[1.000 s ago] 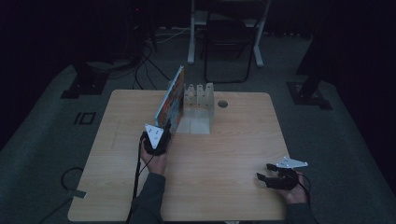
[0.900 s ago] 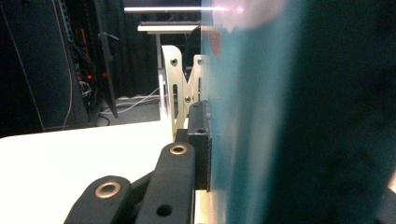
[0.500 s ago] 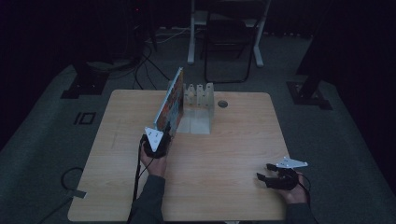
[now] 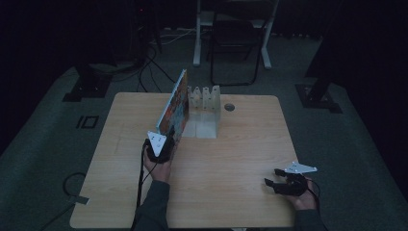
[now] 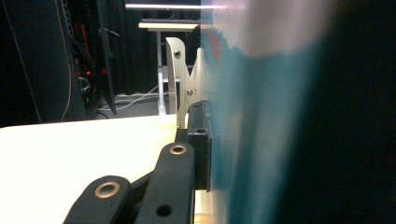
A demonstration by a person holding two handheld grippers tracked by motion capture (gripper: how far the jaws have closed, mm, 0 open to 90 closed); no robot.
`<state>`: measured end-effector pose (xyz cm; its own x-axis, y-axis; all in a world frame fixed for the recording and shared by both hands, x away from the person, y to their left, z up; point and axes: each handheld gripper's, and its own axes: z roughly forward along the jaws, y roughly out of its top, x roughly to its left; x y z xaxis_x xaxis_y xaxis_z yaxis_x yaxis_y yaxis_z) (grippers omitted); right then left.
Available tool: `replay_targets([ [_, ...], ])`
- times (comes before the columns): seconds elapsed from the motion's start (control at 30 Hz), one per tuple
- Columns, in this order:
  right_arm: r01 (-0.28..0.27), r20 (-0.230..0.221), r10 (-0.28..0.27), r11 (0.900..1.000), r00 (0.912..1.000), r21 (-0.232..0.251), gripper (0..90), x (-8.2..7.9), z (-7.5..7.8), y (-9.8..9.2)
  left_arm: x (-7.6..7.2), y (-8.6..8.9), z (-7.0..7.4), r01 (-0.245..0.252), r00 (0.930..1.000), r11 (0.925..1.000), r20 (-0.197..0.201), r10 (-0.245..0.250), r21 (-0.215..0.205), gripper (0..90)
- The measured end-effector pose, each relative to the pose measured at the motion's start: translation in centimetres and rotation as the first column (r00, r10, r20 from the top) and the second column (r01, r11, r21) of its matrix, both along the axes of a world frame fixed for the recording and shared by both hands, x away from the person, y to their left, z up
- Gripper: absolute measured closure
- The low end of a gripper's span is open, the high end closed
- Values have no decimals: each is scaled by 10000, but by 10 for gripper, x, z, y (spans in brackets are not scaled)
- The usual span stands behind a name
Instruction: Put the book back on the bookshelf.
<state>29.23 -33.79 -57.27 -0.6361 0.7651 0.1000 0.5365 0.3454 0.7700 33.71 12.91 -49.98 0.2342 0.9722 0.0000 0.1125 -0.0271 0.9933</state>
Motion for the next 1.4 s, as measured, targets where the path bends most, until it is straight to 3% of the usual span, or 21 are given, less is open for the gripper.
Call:
replay_targets([
  [1.4,4,-13,-4,10000,10000,16,306,0,0,0,5,29,0,484,9987,9988,-137,-485,-83,774],
])
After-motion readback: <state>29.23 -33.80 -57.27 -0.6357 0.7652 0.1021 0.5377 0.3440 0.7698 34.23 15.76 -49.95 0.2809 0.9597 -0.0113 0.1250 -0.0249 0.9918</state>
